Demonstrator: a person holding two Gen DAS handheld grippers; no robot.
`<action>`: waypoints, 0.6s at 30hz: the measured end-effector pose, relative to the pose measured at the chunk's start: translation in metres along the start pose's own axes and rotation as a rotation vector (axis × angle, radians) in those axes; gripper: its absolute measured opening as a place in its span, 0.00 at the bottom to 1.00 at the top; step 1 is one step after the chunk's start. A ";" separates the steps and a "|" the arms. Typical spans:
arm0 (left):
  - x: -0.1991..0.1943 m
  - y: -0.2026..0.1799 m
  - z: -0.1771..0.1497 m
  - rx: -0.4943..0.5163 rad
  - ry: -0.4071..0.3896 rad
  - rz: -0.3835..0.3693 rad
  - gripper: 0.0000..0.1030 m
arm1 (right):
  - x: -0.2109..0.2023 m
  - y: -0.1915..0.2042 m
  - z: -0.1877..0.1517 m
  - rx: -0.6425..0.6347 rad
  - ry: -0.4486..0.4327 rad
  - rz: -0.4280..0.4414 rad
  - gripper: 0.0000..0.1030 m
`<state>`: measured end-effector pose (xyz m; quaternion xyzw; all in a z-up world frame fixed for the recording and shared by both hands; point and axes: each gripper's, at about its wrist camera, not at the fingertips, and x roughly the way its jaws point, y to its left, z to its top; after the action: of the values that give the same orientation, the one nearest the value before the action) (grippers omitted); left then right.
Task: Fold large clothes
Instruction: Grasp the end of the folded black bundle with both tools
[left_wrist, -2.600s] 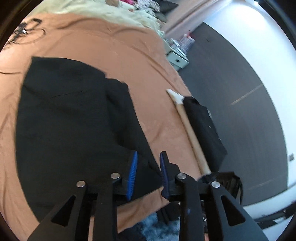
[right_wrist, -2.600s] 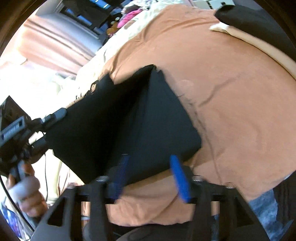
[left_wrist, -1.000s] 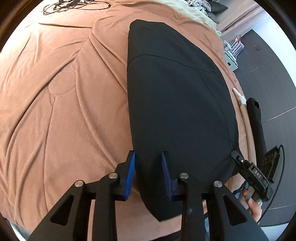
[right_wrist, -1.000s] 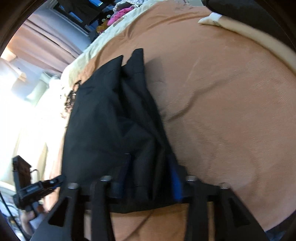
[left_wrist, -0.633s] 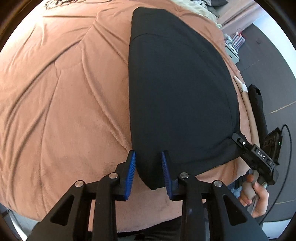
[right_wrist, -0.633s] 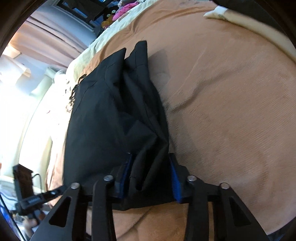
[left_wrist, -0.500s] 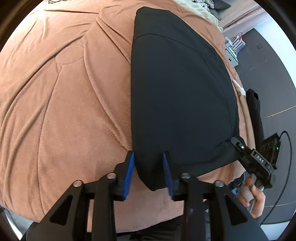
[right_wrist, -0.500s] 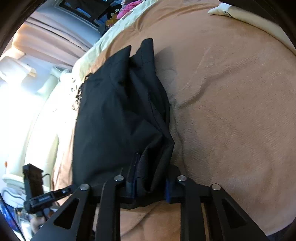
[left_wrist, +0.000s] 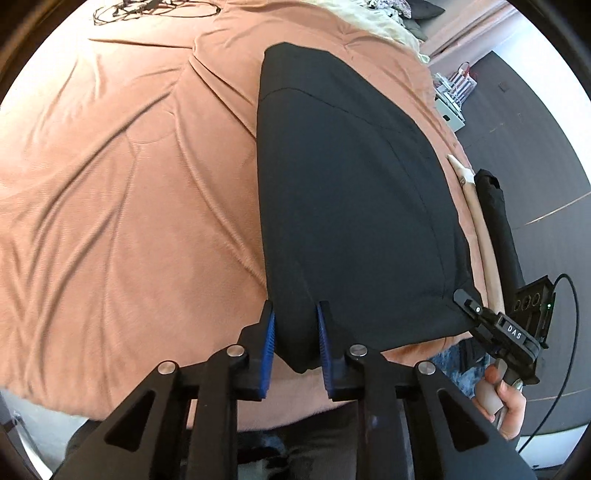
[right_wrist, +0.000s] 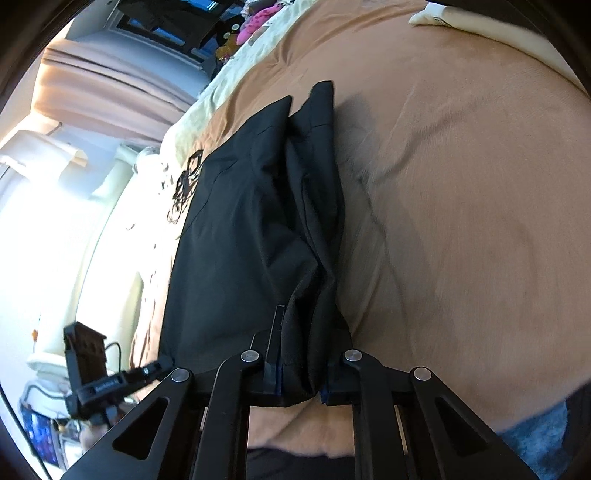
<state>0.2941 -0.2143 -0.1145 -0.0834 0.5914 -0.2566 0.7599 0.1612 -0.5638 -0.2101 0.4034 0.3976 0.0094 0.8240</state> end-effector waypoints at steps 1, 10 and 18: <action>-0.004 0.002 -0.004 0.004 0.000 0.003 0.22 | -0.001 0.003 -0.004 -0.005 0.006 0.002 0.14; -0.023 0.014 -0.031 0.054 0.026 0.033 0.24 | -0.009 0.014 -0.048 -0.025 0.089 0.049 0.14; -0.020 0.017 -0.004 0.038 0.014 0.063 0.42 | -0.025 0.005 -0.019 -0.037 0.028 -0.001 0.81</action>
<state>0.2917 -0.1895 -0.1057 -0.0485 0.5940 -0.2446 0.7648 0.1331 -0.5556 -0.1975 0.3878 0.4092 0.0218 0.8257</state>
